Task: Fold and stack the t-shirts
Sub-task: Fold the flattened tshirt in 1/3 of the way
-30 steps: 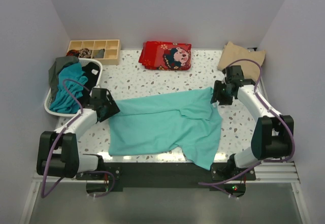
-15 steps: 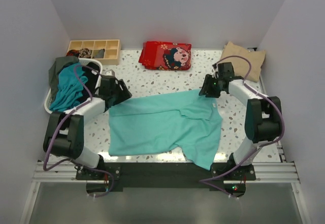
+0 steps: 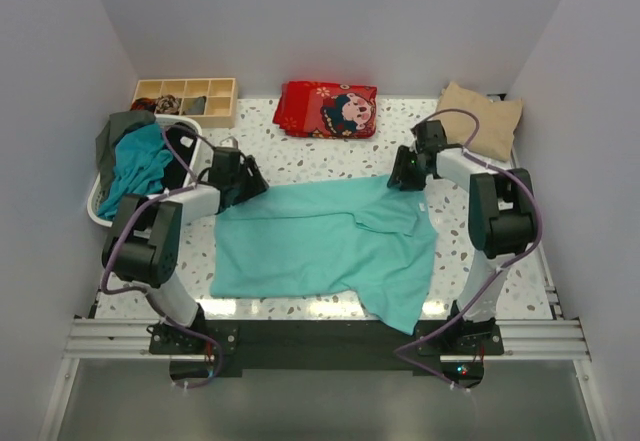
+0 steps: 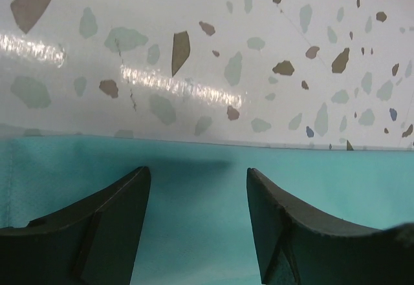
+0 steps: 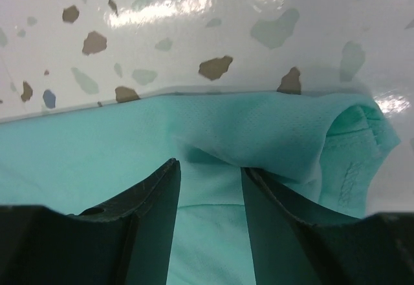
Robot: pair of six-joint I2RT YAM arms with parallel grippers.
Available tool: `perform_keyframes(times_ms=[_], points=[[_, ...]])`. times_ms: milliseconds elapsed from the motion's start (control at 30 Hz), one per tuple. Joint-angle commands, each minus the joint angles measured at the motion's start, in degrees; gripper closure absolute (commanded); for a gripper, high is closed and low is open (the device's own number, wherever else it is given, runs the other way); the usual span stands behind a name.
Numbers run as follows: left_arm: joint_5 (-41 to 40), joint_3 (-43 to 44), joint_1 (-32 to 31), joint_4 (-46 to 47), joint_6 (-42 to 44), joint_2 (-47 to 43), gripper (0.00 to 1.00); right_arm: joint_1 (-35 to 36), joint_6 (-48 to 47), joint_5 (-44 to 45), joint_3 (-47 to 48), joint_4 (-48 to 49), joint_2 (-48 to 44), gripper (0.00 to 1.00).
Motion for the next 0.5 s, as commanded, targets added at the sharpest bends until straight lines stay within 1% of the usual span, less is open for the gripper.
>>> perform_keyframes(times_ms=[0, 200, 367, 467], points=[[-3.1, 4.0, 0.0, -1.6, 2.1, 7.0, 0.34, -0.2, 2.1, 7.6, 2.6, -1.3, 3.7, 0.53], [-5.0, 16.7, 0.1, -3.6, 4.9, 14.5, 0.34, -1.3, 2.5, 10.5, 6.2, -0.3, 7.6, 0.52], [-6.1, 21.7, 0.0, -3.8, 6.3, 18.7, 0.34, -1.4, -0.5, 8.4, 12.9, -0.2, 12.4, 0.51], [-5.8, 21.3, 0.0, -2.5, 7.0, 17.8, 0.34, -1.5, -1.9, 5.9, 15.4, 1.1, 12.8, 0.50]])
